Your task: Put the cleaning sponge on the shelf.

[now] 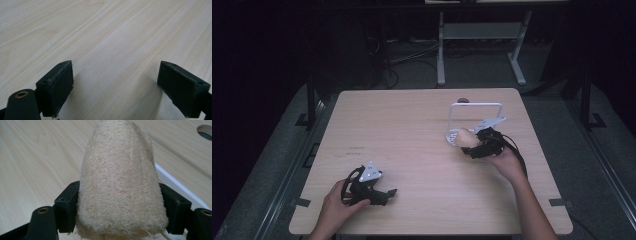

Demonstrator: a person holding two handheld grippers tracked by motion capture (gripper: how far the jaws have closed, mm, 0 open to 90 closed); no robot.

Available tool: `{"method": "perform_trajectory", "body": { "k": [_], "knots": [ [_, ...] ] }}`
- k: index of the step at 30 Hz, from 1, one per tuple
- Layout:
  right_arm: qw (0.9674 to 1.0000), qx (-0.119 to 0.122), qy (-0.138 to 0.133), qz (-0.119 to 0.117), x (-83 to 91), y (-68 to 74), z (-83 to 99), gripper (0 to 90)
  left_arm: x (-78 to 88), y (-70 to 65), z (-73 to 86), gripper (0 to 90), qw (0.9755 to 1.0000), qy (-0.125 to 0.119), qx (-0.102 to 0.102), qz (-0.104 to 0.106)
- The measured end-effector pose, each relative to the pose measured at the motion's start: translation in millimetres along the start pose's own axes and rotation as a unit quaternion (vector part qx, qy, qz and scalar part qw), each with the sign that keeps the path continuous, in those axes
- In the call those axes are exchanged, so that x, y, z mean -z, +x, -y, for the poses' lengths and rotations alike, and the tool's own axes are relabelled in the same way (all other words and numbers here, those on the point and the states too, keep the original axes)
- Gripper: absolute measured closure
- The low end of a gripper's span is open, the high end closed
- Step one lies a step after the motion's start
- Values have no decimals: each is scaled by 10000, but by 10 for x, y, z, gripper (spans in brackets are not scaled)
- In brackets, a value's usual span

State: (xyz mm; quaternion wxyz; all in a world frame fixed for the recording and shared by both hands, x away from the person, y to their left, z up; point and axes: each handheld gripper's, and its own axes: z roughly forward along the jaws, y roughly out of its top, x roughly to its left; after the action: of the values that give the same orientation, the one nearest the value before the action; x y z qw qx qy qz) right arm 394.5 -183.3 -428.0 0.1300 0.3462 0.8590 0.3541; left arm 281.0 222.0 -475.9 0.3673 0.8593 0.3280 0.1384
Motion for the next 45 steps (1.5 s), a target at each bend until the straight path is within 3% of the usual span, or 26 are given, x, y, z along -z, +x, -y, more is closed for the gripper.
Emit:
{"method": "perform_trajectory", "body": {
  "k": [23,45],
  "knots": [
    [9993,-186,46,326,-106,-178,-99,275,3,4,-1,129,10000,26,-31,-9],
    [9990,-204,278,295,-391,-197,-144,274,3,3,-1,129,10000,24,-23,-2]
  ]
}}
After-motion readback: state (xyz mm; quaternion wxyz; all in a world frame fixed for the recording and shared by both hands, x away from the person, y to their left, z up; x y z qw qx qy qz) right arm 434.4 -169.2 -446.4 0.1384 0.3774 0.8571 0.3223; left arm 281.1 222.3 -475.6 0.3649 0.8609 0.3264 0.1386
